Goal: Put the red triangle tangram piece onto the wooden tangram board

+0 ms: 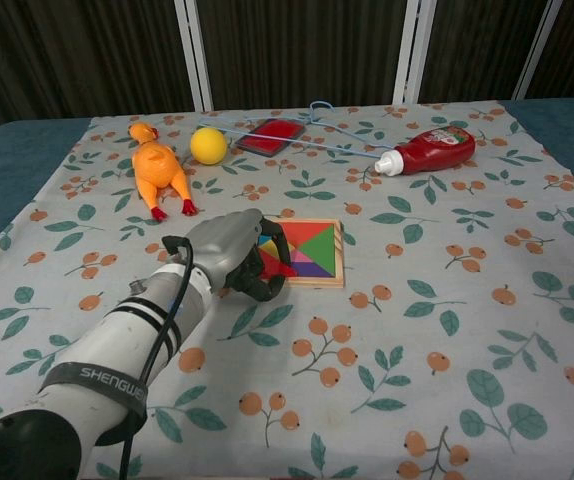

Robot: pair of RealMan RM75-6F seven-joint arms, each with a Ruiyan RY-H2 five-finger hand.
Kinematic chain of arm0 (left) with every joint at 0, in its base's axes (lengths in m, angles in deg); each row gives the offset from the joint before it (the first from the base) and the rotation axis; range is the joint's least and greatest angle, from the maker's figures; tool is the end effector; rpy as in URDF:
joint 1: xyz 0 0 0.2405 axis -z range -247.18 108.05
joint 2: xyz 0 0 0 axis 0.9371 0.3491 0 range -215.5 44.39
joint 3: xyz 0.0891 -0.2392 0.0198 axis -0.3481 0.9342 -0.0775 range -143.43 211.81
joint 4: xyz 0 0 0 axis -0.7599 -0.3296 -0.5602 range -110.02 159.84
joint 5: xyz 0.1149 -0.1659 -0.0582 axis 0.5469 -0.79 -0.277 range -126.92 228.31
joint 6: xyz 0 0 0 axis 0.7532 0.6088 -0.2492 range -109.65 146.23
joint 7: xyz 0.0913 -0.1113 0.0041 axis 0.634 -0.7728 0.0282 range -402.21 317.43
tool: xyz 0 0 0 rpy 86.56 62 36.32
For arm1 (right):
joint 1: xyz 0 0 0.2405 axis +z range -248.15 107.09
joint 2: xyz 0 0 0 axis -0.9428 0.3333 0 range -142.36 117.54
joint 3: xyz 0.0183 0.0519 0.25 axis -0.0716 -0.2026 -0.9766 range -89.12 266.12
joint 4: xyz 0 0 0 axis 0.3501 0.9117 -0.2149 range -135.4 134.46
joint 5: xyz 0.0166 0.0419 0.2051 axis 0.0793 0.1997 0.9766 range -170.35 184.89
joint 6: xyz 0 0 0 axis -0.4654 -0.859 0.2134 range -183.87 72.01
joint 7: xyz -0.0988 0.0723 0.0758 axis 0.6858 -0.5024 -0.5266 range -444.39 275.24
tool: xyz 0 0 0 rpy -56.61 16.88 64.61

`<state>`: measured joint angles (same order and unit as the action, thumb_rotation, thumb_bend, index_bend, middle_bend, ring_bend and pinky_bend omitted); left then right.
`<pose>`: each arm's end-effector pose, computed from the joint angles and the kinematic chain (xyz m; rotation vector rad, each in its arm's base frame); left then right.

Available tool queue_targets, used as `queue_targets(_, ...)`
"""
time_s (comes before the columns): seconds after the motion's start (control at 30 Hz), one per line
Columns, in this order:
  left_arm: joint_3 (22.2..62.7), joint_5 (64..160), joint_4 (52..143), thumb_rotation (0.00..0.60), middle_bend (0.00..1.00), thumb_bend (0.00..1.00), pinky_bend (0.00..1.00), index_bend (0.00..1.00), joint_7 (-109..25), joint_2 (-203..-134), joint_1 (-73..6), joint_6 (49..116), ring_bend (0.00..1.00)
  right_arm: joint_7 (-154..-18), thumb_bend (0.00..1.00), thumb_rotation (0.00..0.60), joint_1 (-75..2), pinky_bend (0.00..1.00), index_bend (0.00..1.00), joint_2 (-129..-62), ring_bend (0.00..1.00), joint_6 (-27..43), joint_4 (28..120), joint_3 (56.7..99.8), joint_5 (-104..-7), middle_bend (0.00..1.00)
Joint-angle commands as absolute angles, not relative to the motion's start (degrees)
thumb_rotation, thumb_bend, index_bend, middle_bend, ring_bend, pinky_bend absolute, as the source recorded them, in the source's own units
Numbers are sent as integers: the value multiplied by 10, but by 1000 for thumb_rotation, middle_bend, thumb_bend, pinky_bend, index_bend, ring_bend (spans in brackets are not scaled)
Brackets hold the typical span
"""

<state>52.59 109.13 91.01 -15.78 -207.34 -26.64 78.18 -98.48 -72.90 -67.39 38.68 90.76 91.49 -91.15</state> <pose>-0.0774 0.3094 -0.1443 -1.6969 -1.1952 -1.0215 -0.3118 -0.1186 0.2050 1.4541 -0.9338 1.0095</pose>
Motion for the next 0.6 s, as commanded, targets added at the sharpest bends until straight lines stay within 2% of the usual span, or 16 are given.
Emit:
queue_targets(0.03,524,1092,910,600,1000,430,1000,509,-158,-2071,-265,779,1000,-984,202,600,-729,0,0,-674,0,386,908,915,-911,0)
queue_targets(0.3,516,1099,908,600,1000,432,1000,395,-157,-2064,-263,776,1000,-983,202,600,-730,0,0,-674,0,387,908,915,-911,0)
queue_targets(0.6,513,1099,920,600,1000,434,1000,378,-152,-2060,-265,784,1000,-982,202,600,-730,0,0,-673,0,388,910,916,-914,0)
